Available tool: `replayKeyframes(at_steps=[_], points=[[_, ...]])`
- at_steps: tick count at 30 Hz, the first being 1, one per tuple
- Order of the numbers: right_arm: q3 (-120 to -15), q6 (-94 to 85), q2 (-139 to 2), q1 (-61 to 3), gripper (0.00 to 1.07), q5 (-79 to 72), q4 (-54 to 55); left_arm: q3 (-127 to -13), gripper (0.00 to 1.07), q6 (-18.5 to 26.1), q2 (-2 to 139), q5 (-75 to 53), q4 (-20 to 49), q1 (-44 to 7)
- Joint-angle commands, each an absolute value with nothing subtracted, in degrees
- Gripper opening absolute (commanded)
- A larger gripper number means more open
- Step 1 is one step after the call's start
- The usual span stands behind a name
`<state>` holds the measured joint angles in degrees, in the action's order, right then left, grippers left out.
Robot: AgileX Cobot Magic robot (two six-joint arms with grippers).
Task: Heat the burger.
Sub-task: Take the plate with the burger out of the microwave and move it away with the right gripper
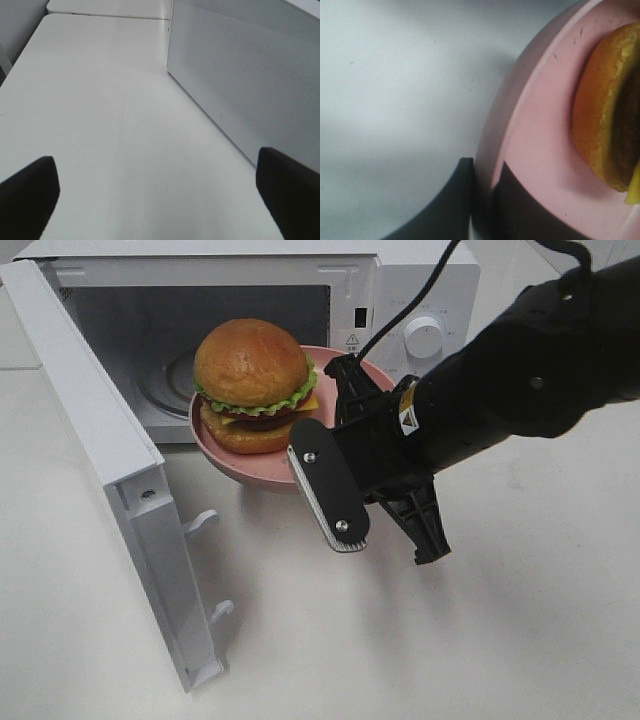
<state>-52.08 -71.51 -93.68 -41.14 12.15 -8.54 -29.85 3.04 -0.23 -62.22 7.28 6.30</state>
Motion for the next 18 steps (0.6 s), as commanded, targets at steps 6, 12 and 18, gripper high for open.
replayKeyframes(at_steps=[6, 12, 18], points=[[-46.07, -70.70, -87.26, -40.85, 0.00, 7.91, -8.02, -29.62, 1.00, 2.75, -1.26, -61.42, 7.22, 6.47], [-40.85, -70.53, -82.51, -40.85, 0.00, 7.96, -8.02, -29.62, 1.00, 2.75, -1.26, -61.42, 7.22, 6.47], [-36.90, -69.56, -78.55, -40.85, 0.00, 8.37, -8.02, -29.62, 1.00, 2.75, -1.26, -61.42, 7.22, 6.47]])
